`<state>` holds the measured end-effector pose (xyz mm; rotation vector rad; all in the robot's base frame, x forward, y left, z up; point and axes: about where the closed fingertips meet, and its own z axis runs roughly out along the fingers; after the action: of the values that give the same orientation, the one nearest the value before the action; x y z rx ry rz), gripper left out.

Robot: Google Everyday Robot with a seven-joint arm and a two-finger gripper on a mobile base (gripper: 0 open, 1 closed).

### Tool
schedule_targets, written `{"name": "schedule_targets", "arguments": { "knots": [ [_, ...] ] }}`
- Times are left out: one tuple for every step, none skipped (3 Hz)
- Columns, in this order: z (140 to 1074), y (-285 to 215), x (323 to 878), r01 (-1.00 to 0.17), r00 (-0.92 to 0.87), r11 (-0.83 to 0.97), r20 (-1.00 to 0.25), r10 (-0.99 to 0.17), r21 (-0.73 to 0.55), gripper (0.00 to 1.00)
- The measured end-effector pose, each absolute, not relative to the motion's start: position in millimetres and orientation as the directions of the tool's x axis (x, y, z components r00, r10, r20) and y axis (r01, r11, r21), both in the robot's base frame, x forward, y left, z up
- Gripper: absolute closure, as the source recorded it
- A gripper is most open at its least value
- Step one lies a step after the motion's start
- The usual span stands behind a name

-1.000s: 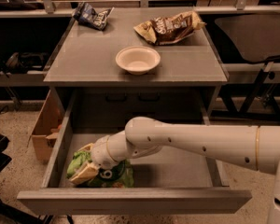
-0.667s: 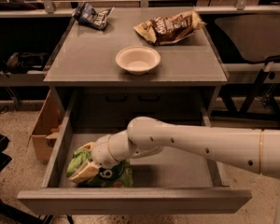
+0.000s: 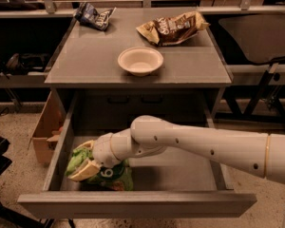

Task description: Pick green rice chip bag from top drawer and place on counter

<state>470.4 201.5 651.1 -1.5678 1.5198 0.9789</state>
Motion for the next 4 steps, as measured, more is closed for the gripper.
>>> {"name": "schedule_targets", "arguments": {
  "knots": [
    [654,215,473,-0.998,0.028,-0.067,-0.906,-0.423,0.0,1.0],
    [659,216,479,-0.997,0.035,-0.081,-0.914,-0.404,-0.002,1.0],
    [675,191,493,-0.998,0.031,-0.062,-0.91,-0.413,-0.005,1.0],
    [704,137,508,-1.0,0.027,-0.025,-0.864,-0.503,-0.016,1.0]
  ]
}}
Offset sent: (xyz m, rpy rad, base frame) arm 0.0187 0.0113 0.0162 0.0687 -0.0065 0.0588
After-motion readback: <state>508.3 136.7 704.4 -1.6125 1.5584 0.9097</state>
